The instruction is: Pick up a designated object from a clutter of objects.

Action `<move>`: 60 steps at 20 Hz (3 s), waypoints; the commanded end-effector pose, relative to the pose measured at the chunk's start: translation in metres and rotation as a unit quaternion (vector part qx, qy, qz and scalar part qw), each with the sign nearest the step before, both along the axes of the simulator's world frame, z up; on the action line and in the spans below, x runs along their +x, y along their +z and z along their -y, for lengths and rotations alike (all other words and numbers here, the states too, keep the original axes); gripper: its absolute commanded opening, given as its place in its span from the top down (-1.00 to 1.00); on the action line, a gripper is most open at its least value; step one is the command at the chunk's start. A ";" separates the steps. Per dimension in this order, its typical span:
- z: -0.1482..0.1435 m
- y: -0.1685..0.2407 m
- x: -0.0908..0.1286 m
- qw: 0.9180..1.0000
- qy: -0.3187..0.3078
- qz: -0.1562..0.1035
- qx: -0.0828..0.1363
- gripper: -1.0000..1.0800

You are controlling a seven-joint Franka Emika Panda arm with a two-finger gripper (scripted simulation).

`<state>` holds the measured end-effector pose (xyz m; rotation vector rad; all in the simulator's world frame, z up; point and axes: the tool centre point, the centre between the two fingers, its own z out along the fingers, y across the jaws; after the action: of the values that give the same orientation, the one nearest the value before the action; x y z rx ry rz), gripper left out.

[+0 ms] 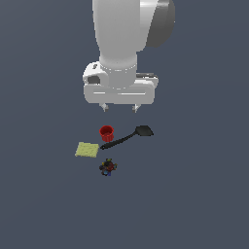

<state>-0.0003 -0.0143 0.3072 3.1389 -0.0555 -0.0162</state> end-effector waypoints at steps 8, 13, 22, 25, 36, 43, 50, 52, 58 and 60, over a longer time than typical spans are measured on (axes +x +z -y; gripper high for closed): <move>0.010 0.003 -0.004 1.000 -0.010 -0.003 -0.009 -0.92; 0.012 0.004 -0.004 1.000 -0.011 -0.003 -0.010 -0.92; 0.018 -0.016 -0.006 1.000 0.015 -0.003 -0.008 -0.92; 0.022 -0.029 -0.007 0.999 0.032 -0.003 -0.006 -0.92; 0.044 -0.101 -0.023 0.992 0.127 0.000 0.001 -0.92; 0.060 -0.148 -0.042 0.981 0.194 0.002 0.003 -0.92; 0.072 -0.185 -0.064 0.969 0.248 0.004 0.003 -0.92; 0.074 -0.192 -0.069 0.966 0.259 0.004 0.003 -0.92; 0.079 -0.206 -0.079 0.959 0.282 0.005 0.003 -0.92; 0.080 -0.208 -0.081 0.958 0.285 0.005 0.003 -0.92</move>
<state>-0.0796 -0.0933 0.1006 3.0304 0.8313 -0.0014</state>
